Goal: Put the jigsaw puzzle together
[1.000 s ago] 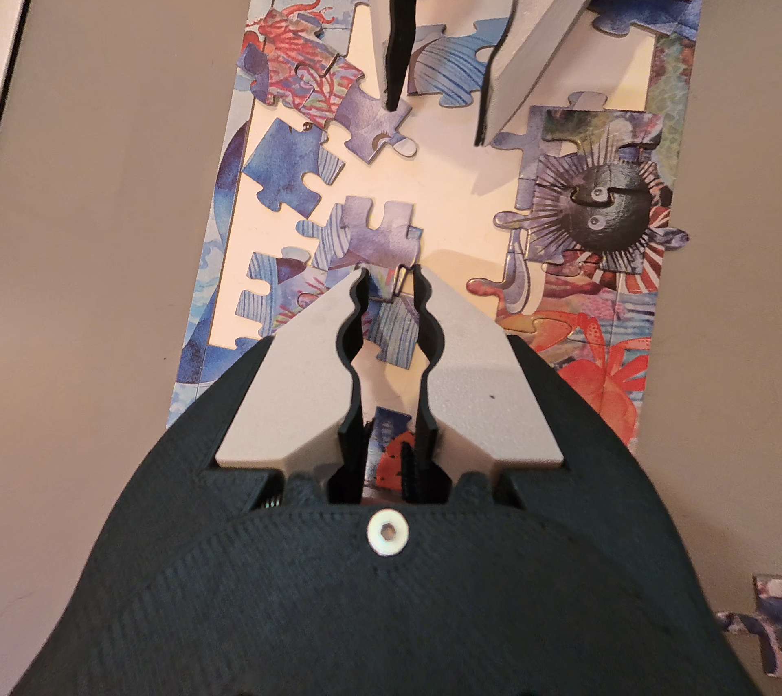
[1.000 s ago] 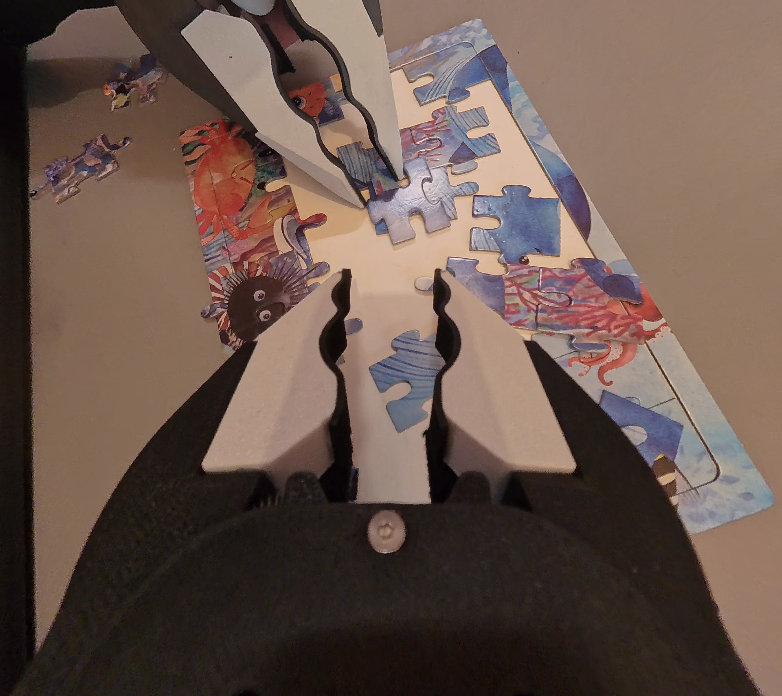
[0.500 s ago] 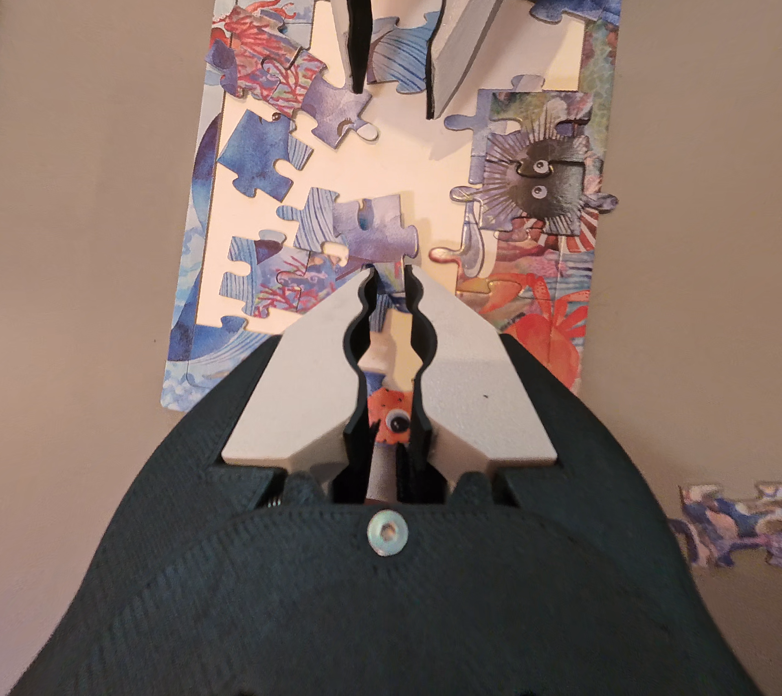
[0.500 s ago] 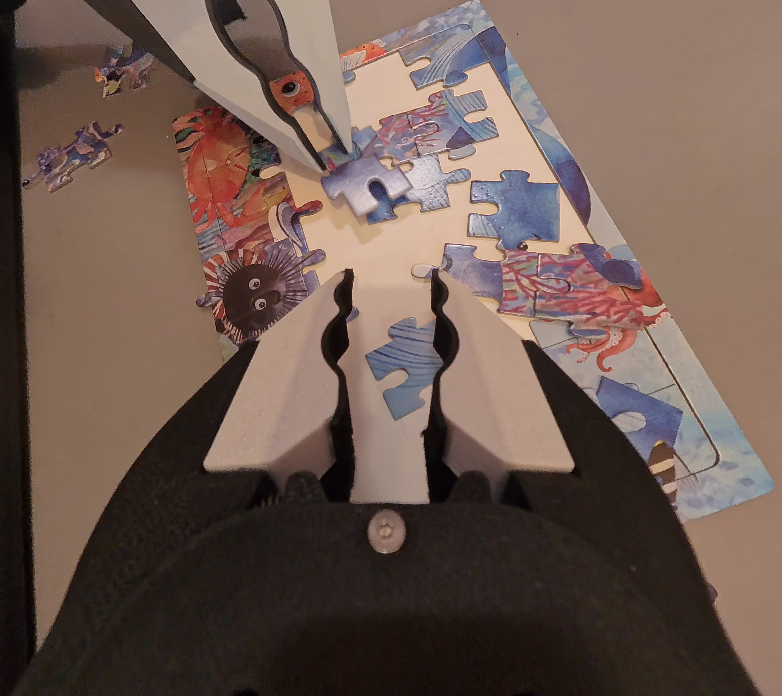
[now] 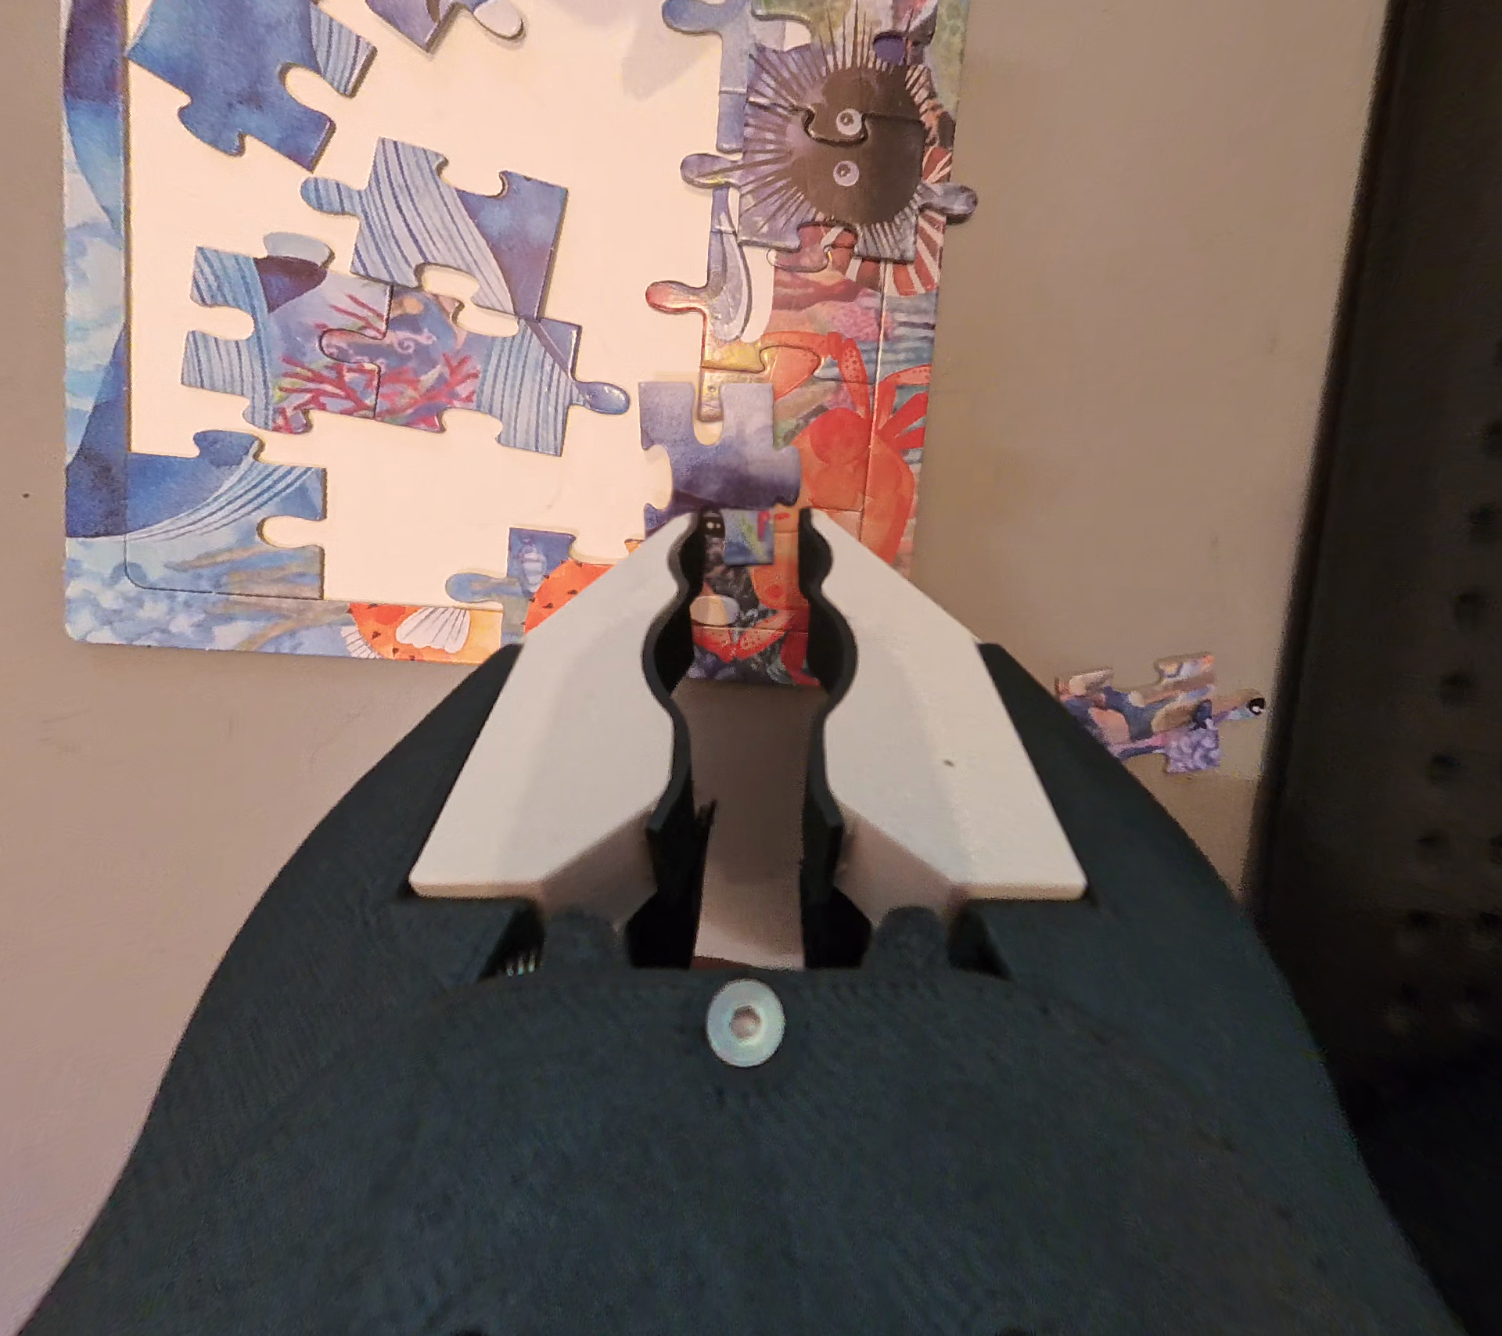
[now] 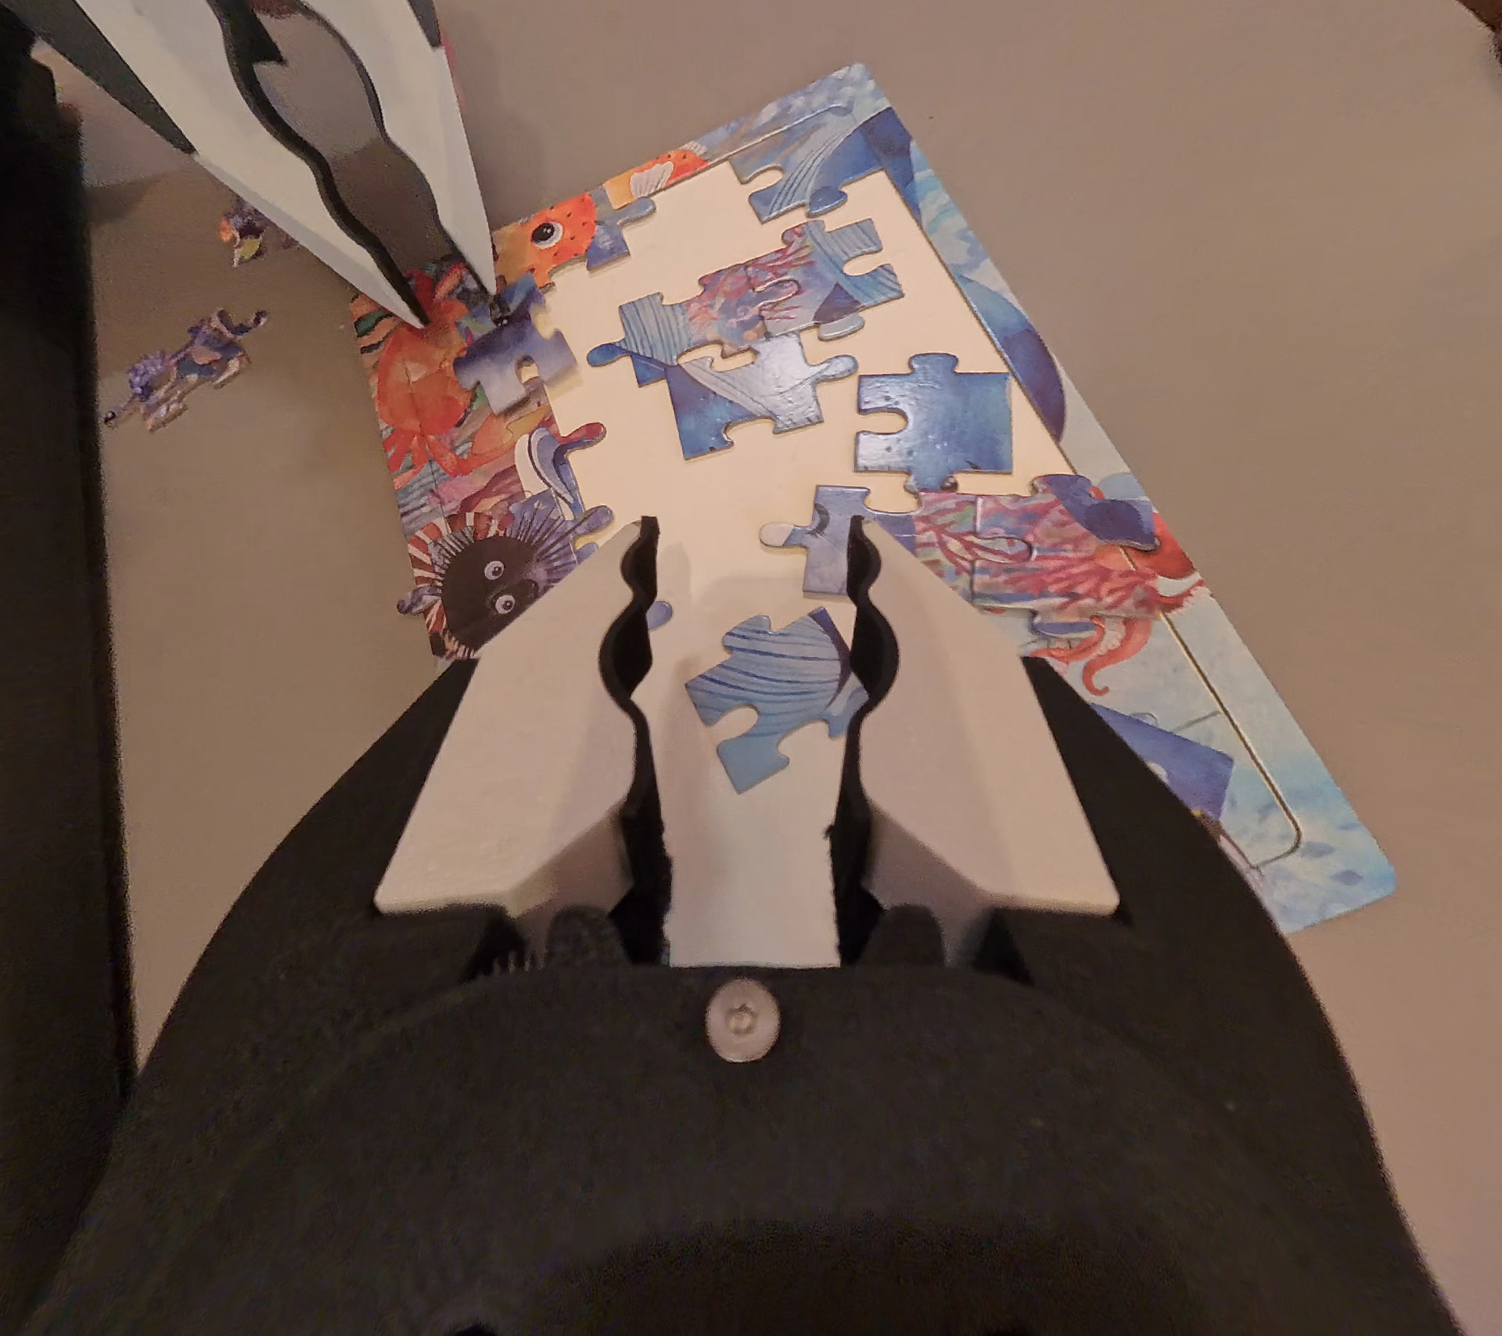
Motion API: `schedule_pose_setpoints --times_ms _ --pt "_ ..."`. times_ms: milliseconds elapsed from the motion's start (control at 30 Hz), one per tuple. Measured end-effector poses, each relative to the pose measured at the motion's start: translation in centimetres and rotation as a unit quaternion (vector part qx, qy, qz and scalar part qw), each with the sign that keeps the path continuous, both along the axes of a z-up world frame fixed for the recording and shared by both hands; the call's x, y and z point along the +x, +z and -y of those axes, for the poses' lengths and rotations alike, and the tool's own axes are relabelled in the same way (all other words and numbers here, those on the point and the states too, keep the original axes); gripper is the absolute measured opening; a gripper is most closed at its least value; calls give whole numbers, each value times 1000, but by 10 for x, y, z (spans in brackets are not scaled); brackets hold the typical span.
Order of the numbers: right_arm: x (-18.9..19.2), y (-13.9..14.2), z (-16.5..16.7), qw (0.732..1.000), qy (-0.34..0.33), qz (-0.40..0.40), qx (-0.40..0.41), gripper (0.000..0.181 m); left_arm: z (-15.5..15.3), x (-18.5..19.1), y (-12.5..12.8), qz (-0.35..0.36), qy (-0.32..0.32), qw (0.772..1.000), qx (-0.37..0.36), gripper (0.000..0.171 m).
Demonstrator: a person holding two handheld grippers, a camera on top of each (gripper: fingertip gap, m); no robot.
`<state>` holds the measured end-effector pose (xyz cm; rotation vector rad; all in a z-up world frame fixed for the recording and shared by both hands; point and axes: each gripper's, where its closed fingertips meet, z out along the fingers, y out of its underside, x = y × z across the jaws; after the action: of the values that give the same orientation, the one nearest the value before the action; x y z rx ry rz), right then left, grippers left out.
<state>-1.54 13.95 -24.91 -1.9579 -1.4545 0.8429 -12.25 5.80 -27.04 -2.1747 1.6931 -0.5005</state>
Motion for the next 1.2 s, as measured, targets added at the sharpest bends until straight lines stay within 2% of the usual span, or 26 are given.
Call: schedule_pose_setpoints --times_ms 100,233,333,433,500,667,900,1200 --pt "-13 -11 7 999 23 38 17 53 -3 -4 8 16 13 1000 7 34" --pt "-35 -16 8 996 49 69 40 58 -26 -12 13 26 54 997 44 40" --pt "-51 -21 4 993 63 92 42 64 -47 -21 7 20 87 993 71 42" --pt "-59 -32 1 989 77 122 37 66 -55 -25 -1 23 105 992 64 43" --pt "-57 -39 -2 985 81 145 42 65 -53 -26 -6 19 106 993 52 45" --pt "-55 -39 -10 987 75 135 48 50 -46 -23 -14 22 104 994 20 43" --pt "-54 -39 -8 986 82 133 54 45 -41 -21 -15 28 97 995 8 39" --pt "-47 -38 -5 984 96 135 64 45 -61 -19 0 51 116 990 67 38"
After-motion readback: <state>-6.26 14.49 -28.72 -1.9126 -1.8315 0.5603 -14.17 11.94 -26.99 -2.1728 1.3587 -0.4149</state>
